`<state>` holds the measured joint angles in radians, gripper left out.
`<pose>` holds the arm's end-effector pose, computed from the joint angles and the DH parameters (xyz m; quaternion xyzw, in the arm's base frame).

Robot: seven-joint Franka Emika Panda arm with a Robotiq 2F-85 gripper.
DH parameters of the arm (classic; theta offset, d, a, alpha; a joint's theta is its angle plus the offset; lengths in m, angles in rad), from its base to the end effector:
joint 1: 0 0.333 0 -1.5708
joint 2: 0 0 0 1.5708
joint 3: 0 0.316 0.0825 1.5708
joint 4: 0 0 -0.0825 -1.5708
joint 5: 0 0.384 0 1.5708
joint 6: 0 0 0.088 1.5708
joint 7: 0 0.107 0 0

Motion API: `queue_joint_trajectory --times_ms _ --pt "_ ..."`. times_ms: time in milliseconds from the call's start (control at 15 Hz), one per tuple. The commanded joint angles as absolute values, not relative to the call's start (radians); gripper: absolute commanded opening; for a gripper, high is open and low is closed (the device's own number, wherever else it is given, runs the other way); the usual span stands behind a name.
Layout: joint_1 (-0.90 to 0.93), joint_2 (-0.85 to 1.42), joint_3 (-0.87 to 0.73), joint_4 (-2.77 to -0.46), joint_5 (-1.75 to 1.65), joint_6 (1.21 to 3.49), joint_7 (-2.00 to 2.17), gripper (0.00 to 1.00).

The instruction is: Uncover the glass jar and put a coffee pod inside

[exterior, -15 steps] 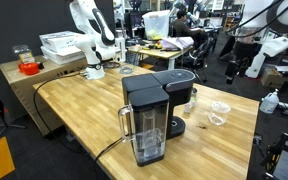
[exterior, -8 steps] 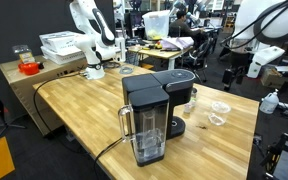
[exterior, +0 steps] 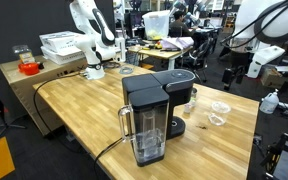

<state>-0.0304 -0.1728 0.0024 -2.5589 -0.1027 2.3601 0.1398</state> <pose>0.4353 -0.0135 0.3263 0.9982 -0.0469 -0.0110 0.0365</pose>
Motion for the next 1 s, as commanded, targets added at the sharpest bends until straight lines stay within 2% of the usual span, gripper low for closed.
queue_joint_trajectory --times_ms 0,667,933 --pt "-0.036 -0.145 0.003 -2.548 -0.099 2.383 0.168 1.0" --pt "-0.045 0.115 -0.031 -2.474 0.101 2.442 0.023 1.0" --pt "-0.037 0.117 -0.035 -2.477 0.079 2.438 0.049 1.0"
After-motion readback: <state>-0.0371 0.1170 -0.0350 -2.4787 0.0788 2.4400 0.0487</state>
